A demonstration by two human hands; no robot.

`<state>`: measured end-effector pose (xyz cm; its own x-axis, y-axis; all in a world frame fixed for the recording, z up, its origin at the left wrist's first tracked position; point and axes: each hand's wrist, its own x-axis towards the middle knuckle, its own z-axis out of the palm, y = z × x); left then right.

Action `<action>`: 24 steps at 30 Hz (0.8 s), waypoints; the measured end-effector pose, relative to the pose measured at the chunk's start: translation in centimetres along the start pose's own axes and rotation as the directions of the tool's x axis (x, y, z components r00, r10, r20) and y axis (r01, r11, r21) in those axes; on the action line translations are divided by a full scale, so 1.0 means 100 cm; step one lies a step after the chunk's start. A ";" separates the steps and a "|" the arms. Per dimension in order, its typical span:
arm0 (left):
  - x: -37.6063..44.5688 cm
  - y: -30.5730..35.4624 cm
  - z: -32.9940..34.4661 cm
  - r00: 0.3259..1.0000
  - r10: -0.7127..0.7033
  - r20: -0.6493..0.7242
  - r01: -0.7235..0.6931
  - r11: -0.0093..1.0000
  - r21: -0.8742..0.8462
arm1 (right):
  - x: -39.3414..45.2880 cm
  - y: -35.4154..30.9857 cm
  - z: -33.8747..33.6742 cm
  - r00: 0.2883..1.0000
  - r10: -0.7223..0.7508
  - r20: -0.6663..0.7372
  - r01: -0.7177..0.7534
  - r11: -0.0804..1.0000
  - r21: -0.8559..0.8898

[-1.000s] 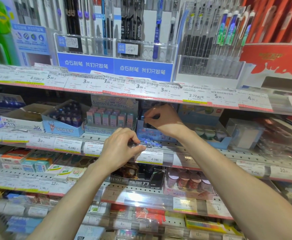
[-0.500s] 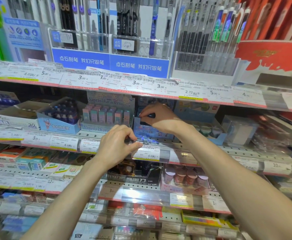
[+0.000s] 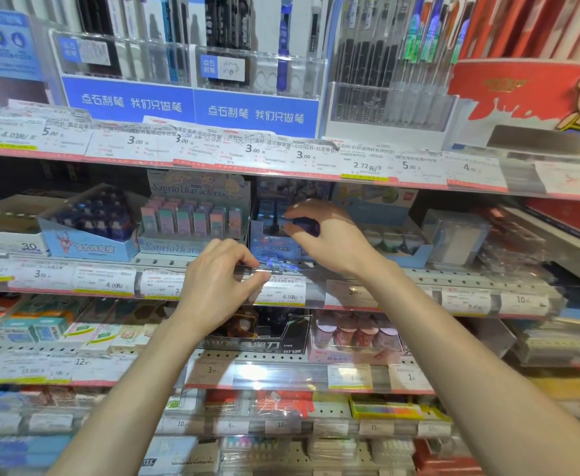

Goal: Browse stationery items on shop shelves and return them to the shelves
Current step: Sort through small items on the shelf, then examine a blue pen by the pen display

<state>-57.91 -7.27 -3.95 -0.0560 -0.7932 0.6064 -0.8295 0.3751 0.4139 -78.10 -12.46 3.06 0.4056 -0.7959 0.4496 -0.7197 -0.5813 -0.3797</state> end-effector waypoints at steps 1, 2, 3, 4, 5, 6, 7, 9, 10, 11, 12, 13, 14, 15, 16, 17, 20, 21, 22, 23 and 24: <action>-0.001 0.000 0.001 1.000 0.001 -0.005 -0.002 1.000 -0.013 | -0.009 0.002 0.000 0.999 0.007 -0.033 -0.007 1.000 -0.019; -0.002 0.000 0.001 1.000 0.003 -0.011 -0.003 1.000 -0.031 | -0.018 0.004 0.001 0.998 0.019 -0.064 -0.022 0.999 -0.045; -0.004 0.000 0.001 1.000 0.003 -0.018 -0.004 0.998 -0.055 | -0.028 0.007 0.003 0.995 0.032 -0.097 -0.039 0.997 -0.072; -0.006 0.001 0.001 1.000 0.002 -0.025 -0.004 0.996 -0.086 | -0.038 0.008 0.004 0.991 0.039 -0.131 -0.051 0.994 -0.091; -0.008 0.003 0.001 0.999 0.001 -0.035 -0.005 0.993 -0.118 | -0.048 0.009 0.005 0.985 0.040 -0.168 -0.057 0.994 -0.098; -0.011 0.005 0.001 0.999 0.000 -0.047 -0.007 0.990 -0.142 | -0.058 0.009 0.005 0.979 0.034 -0.201 -0.054 0.994 -0.093; -0.013 0.007 0.001 0.998 -0.002 -0.063 -0.008 0.988 -0.156 | -0.067 0.009 0.005 0.973 0.025 -0.229 -0.045 0.996 -0.083; -0.018 0.014 0.001 0.995 -0.007 -0.097 -0.010 0.984 -0.177 | -0.085 0.010 0.003 0.961 0.024 -0.276 -0.038 0.998 -0.046; -0.022 0.018 0.003 0.994 -0.015 -0.112 -0.007 0.981 -0.191 | -0.095 0.011 0.003 0.954 0.034 -0.299 -0.042 0.999 -0.020; -0.026 0.023 0.004 0.992 -0.028 -0.123 0.001 0.978 -0.210 | -0.105 0.014 0.003 0.946 0.054 -0.320 -0.054 0.998 0.010; -0.030 0.029 0.006 0.990 -0.047 -0.134 0.014 0.972 -0.234 | -0.115 0.017 0.004 0.939 0.086 -0.333 -0.074 0.996 0.047; -0.035 0.035 0.007 0.987 -0.070 -0.141 0.031 0.965 -0.259 | -0.125 0.020 0.005 0.933 0.124 -0.337 -0.099 0.991 0.089; -0.040 0.040 0.009 0.985 -0.097 -0.143 0.053 0.958 -0.282 | -0.135 0.023 0.008 0.928 0.159 -0.336 -0.122 0.984 0.128; -0.046 0.045 0.010 0.982 -0.130 -0.138 0.083 0.949 -0.305 | -0.146 0.025 0.012 0.922 0.189 -0.338 -0.142 0.977 0.160; -0.052 0.049 0.012 0.977 -0.171 -0.126 0.121 0.936 -0.332 | -0.155 0.028 0.016 0.914 0.208 -0.349 -0.150 0.971 0.186; -0.059 0.052 0.015 0.971 -0.215 -0.106 0.164 0.917 -0.363 | -0.163 0.031 0.020 0.903 0.222 -0.367 -0.150 0.965 0.215; -0.078 0.059 0.025 0.952 -0.301 -0.049 0.255 0.873 -0.415 | -0.181 0.036 0.032 0.893 0.307 -0.328 -0.192 0.921 0.340; -0.084 0.060 0.028 0.947 -0.321 -0.025 0.282 0.864 -0.417 | -0.185 0.036 0.036 0.892 0.335 -0.302 -0.216 0.905 0.366; -0.090 0.060 0.031 0.940 -0.340 0.003 0.310 0.855 -0.416 | -0.189 0.037 0.040 0.889 0.355 -0.289 -0.236 0.896 0.375; -0.095 0.059 0.031 0.934 -0.355 0.031 0.335 0.846 -0.415 | -0.193 0.037 0.044 0.885 0.370 -0.282 -0.254 0.892 0.374; -0.099 0.058 0.030 0.930 -0.364 0.051 0.350 0.837 -0.420 | -0.196 0.036 0.046 0.881 0.382 -0.278 -0.265 0.887 0.379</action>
<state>-63.86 1.34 -9.57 0.2213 -0.8985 0.3792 -0.4804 0.2379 0.8442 -86.01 0.27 -10.81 -0.0740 -0.8765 0.4756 -0.5320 -0.3687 -0.7623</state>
